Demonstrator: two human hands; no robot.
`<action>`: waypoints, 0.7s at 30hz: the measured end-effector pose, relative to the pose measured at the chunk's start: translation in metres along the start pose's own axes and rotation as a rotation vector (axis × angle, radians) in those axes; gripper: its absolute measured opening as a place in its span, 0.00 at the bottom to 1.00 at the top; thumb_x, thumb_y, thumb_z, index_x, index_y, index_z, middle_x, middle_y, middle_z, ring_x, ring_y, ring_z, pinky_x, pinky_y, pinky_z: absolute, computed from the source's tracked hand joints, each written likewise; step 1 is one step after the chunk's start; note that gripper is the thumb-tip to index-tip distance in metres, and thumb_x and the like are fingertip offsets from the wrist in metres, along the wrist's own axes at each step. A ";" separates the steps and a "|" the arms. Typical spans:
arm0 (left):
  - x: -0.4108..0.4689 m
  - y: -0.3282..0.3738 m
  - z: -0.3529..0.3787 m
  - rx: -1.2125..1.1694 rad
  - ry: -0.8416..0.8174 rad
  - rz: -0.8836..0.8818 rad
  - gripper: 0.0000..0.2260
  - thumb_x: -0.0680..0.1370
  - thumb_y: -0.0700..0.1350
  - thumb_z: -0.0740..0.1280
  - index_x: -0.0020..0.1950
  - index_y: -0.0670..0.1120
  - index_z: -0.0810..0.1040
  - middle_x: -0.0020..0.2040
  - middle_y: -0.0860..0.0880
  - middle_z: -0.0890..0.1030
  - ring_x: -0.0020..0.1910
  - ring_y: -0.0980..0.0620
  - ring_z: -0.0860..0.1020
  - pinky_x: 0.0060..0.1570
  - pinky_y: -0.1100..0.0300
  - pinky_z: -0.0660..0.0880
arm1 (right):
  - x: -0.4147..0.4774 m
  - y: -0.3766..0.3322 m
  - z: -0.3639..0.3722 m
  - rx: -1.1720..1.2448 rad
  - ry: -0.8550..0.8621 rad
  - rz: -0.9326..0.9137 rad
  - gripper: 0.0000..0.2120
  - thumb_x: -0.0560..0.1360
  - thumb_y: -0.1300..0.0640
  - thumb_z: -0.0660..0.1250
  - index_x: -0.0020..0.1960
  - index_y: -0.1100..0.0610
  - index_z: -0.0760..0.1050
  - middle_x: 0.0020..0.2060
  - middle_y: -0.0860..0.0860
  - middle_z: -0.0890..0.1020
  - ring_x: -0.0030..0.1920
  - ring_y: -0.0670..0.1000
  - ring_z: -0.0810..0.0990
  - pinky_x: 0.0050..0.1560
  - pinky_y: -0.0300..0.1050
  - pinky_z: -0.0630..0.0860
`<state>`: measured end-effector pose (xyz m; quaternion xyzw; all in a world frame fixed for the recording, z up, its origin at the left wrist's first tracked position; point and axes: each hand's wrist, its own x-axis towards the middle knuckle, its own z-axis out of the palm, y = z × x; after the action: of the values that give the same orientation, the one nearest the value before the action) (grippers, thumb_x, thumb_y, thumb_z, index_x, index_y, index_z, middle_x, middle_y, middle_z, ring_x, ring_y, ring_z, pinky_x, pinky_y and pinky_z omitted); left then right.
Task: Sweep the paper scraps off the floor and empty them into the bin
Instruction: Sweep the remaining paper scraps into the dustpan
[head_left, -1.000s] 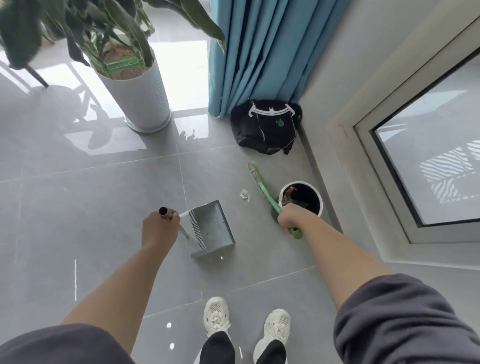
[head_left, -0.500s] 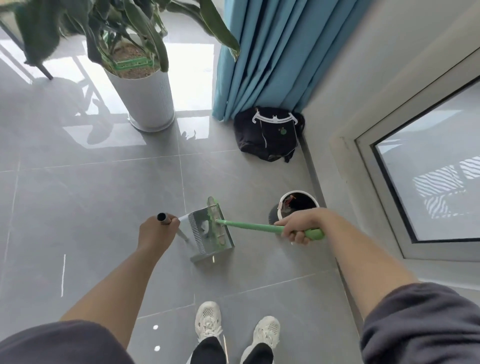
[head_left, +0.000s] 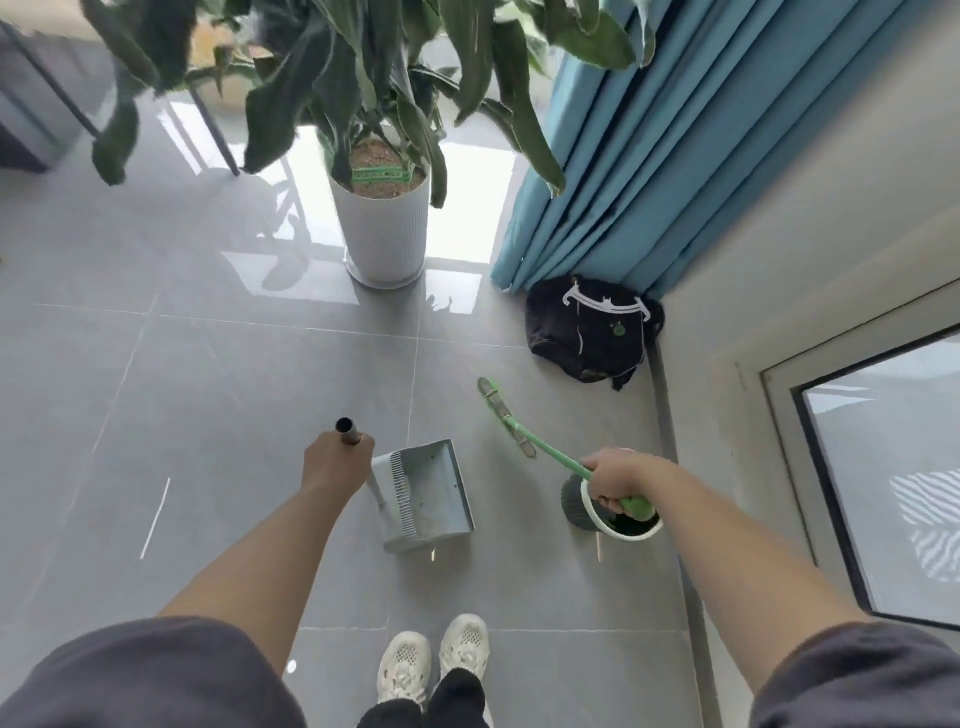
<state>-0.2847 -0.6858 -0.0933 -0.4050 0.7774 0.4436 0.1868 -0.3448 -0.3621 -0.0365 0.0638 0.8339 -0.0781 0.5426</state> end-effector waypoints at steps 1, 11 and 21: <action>-0.002 0.004 -0.005 -0.001 0.019 0.000 0.11 0.75 0.44 0.60 0.37 0.39 0.74 0.37 0.41 0.78 0.43 0.38 0.83 0.50 0.44 0.81 | -0.001 -0.011 0.000 -0.063 0.018 0.007 0.20 0.73 0.67 0.56 0.64 0.60 0.72 0.35 0.53 0.76 0.30 0.48 0.72 0.29 0.39 0.69; 0.009 -0.008 -0.102 -0.058 0.194 -0.055 0.12 0.76 0.44 0.59 0.34 0.41 0.71 0.35 0.42 0.77 0.34 0.43 0.75 0.36 0.57 0.70 | 0.012 -0.140 0.000 -0.318 0.006 -0.068 0.22 0.72 0.65 0.54 0.63 0.61 0.73 0.33 0.55 0.77 0.28 0.53 0.74 0.34 0.43 0.73; 0.118 -0.053 -0.268 -0.136 0.267 -0.059 0.11 0.74 0.44 0.59 0.33 0.41 0.69 0.33 0.42 0.75 0.35 0.43 0.77 0.36 0.56 0.69 | 0.026 -0.351 0.006 -0.284 0.075 -0.182 0.13 0.73 0.66 0.53 0.52 0.58 0.72 0.34 0.53 0.74 0.29 0.51 0.73 0.28 0.41 0.72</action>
<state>-0.2948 -0.9803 -0.0548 -0.4946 0.7513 0.4317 0.0670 -0.4174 -0.7068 -0.0408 -0.0861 0.8587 -0.0058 0.5052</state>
